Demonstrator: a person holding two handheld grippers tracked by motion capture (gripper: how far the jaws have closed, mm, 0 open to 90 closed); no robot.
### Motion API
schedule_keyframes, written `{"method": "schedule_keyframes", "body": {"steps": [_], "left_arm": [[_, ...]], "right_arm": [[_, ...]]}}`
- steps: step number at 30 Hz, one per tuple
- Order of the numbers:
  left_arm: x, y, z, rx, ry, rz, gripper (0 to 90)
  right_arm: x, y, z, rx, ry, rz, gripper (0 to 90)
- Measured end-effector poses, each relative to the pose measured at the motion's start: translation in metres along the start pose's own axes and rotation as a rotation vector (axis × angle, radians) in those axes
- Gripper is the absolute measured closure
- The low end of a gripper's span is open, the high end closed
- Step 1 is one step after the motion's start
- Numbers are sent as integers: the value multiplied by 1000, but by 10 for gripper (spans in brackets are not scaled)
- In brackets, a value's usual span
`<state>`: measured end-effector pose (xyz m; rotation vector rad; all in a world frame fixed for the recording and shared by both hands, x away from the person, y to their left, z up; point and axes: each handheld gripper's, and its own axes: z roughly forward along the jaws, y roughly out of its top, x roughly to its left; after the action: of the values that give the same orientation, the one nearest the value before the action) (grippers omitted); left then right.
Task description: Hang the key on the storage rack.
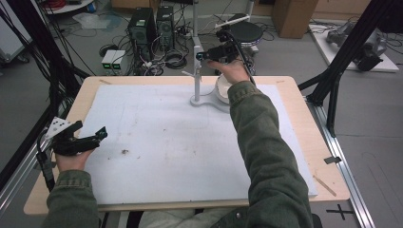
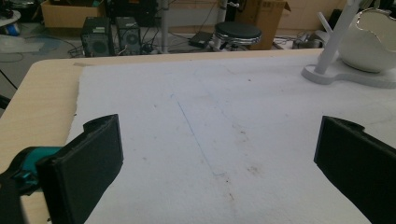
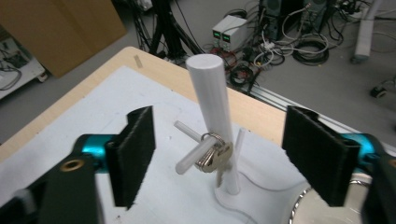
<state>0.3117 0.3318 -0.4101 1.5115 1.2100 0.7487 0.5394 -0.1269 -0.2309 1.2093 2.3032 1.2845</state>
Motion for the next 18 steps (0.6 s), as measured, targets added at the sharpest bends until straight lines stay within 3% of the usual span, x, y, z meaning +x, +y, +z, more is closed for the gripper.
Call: {"method": "schedule_keyframes", "body": {"steps": [8,10,18], "left_arm": [[0,0,0,1,2,2,17],[0,0,0,1,2,1,17],[0,0,0,2,0,2,17]], "right_arm": [[4,-2,-4,43,-22,-37,93],[5,-2,-5,55,-23,-42,20],[8,-4,-12,83,-33,-63,5]]}}
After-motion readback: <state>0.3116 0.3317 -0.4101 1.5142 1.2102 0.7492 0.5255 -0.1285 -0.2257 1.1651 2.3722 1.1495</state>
